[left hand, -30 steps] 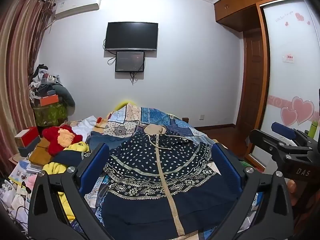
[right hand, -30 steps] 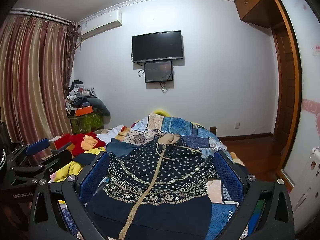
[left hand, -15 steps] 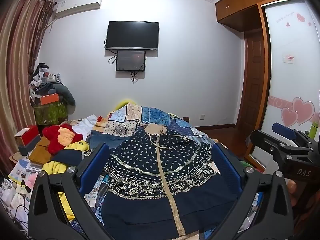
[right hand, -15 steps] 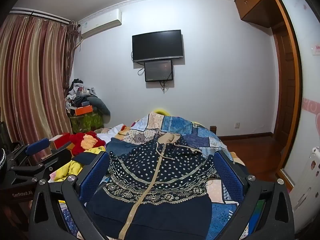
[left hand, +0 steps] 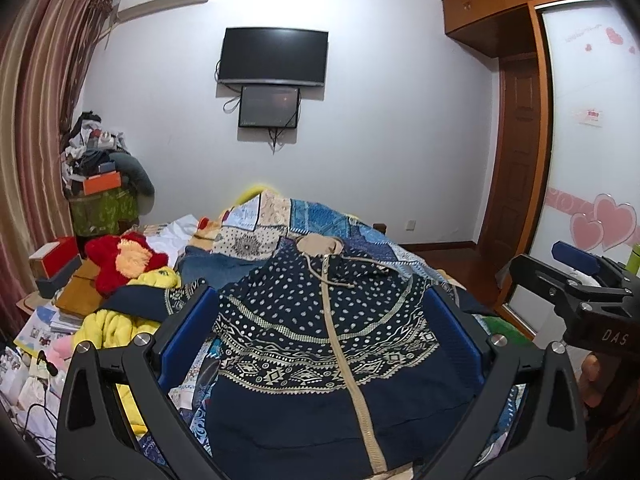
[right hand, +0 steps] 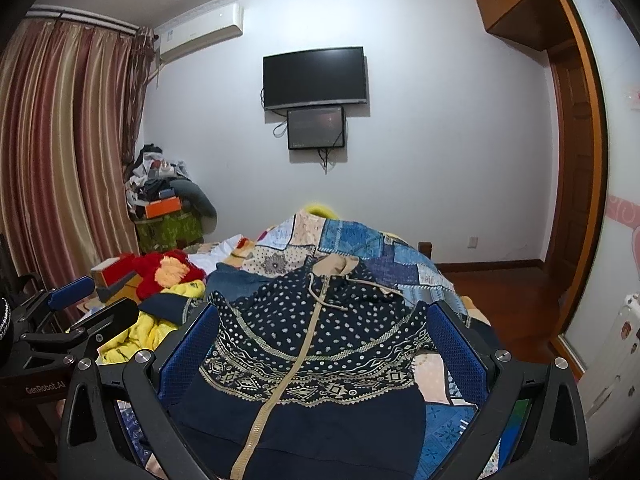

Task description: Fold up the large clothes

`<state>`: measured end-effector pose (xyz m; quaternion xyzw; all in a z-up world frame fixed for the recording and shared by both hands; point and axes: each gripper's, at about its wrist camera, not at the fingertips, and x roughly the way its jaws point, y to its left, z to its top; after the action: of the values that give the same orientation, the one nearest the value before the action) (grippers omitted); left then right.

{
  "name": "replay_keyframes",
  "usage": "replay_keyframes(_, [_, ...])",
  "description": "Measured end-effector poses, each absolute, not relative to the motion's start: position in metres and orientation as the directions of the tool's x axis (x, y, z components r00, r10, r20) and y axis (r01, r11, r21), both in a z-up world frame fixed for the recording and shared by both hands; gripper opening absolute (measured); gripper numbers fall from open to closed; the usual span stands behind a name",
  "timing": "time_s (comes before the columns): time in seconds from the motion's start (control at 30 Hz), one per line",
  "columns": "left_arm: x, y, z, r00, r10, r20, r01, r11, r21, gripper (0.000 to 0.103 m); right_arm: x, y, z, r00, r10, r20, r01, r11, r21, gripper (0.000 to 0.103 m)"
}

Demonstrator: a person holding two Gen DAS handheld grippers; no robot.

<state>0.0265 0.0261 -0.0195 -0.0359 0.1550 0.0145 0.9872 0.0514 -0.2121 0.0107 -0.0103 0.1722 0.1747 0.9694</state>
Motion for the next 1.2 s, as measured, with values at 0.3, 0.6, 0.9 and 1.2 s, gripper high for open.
replay_keyframes(0.3, [0.086,0.073,-0.04,0.939,0.041,-0.342,-0.088,0.989,-0.121,0.103,0.118,-0.178,-0.009,0.855,0.336,-0.396,-0.359,0.933,0.018,0.103])
replay_keyframes(0.6, [0.175,0.167,-0.099,0.847,0.087,-0.525,-0.225,0.952,-0.205,0.102,0.217,-0.14,-0.05,0.825,0.306,-0.476,-0.374,0.926,-0.051,0.103])
replay_keyframes(0.9, [0.234,0.295,-0.196,0.711,0.074,-0.7,-0.348,0.901,-0.258,0.102,0.304,-0.114,-0.121,0.75,0.265,-0.606,-0.407,0.907,-0.106,0.103])
replay_keyframes(1.2, [0.265,0.378,-0.272,0.617,-0.023,-0.787,-0.472,0.789,-0.394,0.079,0.34,-0.109,-0.171,0.663,0.262,-0.701,-0.421,0.905,-0.06,0.103])
